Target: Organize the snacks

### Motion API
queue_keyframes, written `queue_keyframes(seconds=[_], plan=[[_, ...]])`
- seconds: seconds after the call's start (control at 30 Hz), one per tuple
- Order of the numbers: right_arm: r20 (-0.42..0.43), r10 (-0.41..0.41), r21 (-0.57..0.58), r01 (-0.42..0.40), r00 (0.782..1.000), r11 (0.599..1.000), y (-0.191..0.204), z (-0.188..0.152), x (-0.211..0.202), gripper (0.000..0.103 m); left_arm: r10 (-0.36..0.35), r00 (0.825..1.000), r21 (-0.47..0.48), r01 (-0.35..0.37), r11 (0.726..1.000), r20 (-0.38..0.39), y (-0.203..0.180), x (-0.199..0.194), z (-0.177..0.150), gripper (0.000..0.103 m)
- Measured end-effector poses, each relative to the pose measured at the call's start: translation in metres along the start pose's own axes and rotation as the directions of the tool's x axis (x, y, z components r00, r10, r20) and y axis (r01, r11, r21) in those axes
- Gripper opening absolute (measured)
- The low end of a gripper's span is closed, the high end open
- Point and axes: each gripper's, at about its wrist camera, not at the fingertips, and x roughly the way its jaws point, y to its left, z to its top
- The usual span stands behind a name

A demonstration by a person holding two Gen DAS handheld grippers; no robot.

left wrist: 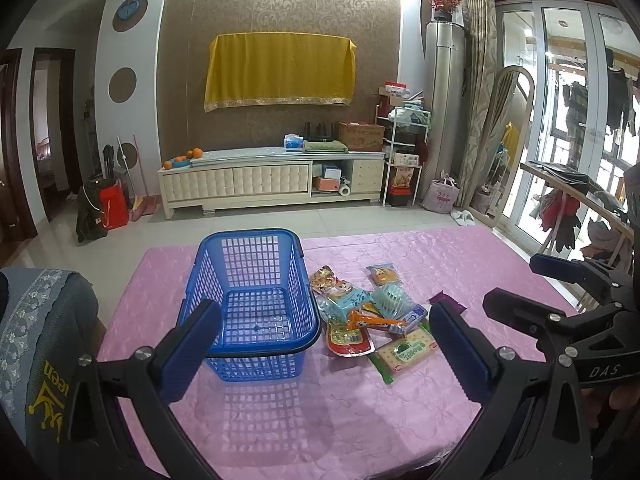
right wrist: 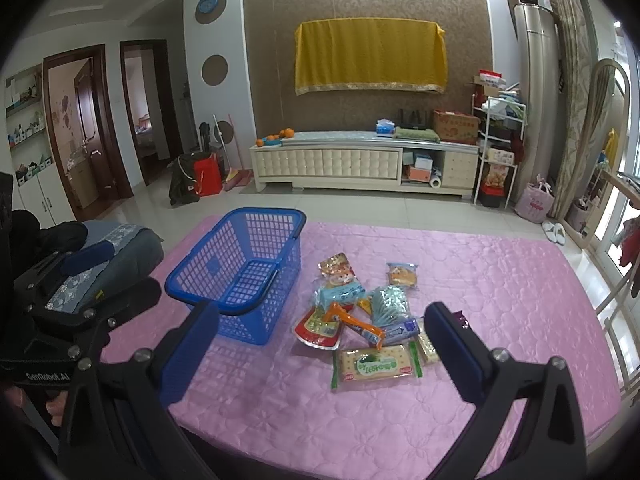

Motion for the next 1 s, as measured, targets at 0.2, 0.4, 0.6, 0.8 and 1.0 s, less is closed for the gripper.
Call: queue_keyframes(seconds=[0.2,0.4,0.6,0.8,1.0], plan=[[0.002,0.0,0.0,0.0,1.0,1.0,-0.0003,0.0,-0.0001,0.103,0.002,1.0,-0.001,-0.002,1.0,0.001,-0.0006,0.0,0.0001,0.103],[-0.002,0.002,0.001,-0.002,1.0,1.0,0.0,0.0,0.0,0.103,0.003,1.0,-0.001,-0.003,1.0,0.004,-0.0015,-0.0008,-0.0009,0.103],[-0.003,0.004,-0.004,-0.004,1.0,1.0,0.0016,0.0002,-0.0005,0.103,0.007,1.0,-0.01,-0.007,1.0,-0.001,0.0008,-0.0015,-0.0006,0.103],[-0.004,0.009,-0.006,-0.009,1.0,1.0,0.0026,-0.0001,-0.0006,0.103,0.009,1.0,-0.014,-0.009,1.0,-0.003,0.0025,-0.003,-0.0009,0.103],[0.003,0.013,-0.013,-0.013,1.0,1.0,0.0033,0.0016,-0.0021,0.103,0.01,1.0,-0.017,-0.01,1.0,0.0,0.003,-0.0046,0.0001,0.103]])
